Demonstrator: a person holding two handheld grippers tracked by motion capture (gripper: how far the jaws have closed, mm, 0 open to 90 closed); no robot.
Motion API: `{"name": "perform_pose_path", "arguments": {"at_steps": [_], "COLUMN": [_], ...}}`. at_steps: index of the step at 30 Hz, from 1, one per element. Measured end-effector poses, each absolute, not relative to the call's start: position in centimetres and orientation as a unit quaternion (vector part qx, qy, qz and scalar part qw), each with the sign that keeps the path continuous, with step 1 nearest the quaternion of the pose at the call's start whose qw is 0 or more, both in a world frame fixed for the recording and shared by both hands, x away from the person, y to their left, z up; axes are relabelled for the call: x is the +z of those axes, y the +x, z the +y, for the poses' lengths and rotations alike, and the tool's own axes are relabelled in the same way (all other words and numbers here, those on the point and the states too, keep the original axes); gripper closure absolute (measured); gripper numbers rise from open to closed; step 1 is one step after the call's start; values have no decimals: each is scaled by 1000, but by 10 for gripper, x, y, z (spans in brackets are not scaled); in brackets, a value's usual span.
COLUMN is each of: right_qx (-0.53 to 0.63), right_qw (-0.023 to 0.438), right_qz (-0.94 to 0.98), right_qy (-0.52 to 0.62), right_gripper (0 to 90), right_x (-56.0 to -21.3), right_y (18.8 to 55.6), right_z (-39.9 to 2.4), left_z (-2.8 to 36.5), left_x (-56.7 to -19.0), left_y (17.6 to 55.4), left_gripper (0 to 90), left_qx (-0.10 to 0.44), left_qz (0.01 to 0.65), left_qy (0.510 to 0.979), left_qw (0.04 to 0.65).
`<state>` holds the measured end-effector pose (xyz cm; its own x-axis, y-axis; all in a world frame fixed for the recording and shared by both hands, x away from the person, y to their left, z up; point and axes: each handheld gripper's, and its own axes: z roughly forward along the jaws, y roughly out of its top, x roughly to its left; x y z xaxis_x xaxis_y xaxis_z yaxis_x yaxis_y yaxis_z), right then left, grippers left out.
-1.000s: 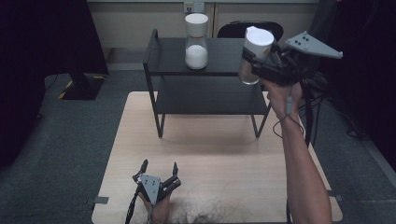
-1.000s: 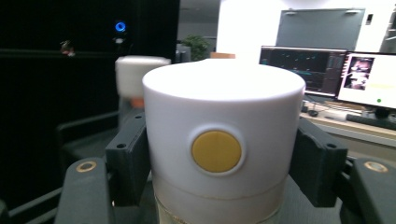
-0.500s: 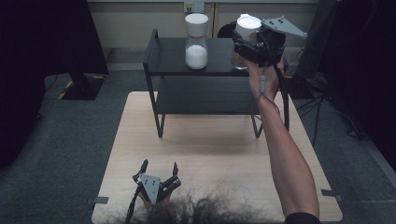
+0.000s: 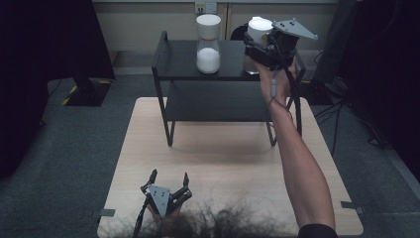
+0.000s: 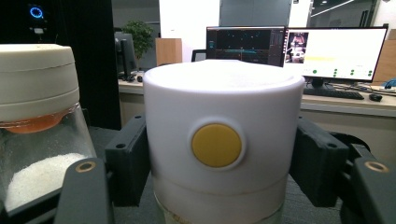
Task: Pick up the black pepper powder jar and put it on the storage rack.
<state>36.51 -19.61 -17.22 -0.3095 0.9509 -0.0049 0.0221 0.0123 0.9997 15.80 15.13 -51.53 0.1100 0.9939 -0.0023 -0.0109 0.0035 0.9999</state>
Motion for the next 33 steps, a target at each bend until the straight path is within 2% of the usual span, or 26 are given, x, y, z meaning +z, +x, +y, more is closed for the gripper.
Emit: {"name": "perform_pose_path", "arguments": {"at_steps": [7, 12, 15, 33], "right_qx": [568, 570, 574, 586], "right_qw": [416, 429, 440, 456], "right_qz": [573, 561, 549, 539], "right_qy": [419, 421, 419, 398], "right_gripper": [286, 69, 15, 0], "right_x": [-177, -187, -195, -203], "right_y": [364, 363, 361, 349], "right_z": [-195, -189, -188, -194], "left_z": [151, 151, 151, 151], "left_x": [-515, -515, -515, -515], "left_y": [158, 158, 158, 158], "left_gripper": [2, 2, 2, 2], "left_qx": [474, 474, 474, 474], "left_qz": [470, 470, 470, 470], "left_qy": [523, 523, 523, 523], "left_qw": [530, 530, 530, 530]}}
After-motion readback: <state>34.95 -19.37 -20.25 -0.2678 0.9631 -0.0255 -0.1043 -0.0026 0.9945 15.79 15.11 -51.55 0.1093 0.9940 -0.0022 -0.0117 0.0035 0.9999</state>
